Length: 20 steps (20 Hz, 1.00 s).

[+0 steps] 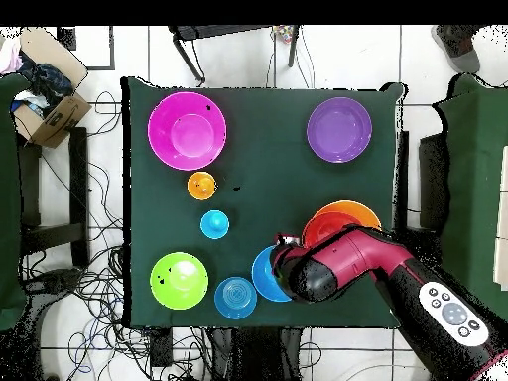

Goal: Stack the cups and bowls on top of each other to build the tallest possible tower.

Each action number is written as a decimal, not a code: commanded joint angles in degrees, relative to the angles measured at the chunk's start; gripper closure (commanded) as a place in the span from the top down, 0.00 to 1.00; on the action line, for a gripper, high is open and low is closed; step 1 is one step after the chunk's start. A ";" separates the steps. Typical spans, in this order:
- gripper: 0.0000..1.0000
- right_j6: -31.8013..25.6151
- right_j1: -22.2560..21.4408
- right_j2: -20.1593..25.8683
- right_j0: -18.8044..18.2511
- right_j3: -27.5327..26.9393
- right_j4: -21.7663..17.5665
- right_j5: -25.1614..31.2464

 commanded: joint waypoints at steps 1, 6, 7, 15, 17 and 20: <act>1.00 -17.59 2.21 0.39 1.14 -4.49 -3.31 2.97; 1.00 -18.28 2.88 -0.53 -0.24 -3.22 -5.41 1.36; 1.00 -18.40 2.95 -0.56 -0.42 -3.22 -5.54 1.23; 1.00 -17.62 4.61 -1.36 -0.16 -4.40 -6.91 0.78; 1.00 -17.50 4.59 -1.33 -0.53 -4.03 -7.24 0.55; 1.00 -17.31 5.83 -1.71 -0.05 -5.06 -8.36 0.23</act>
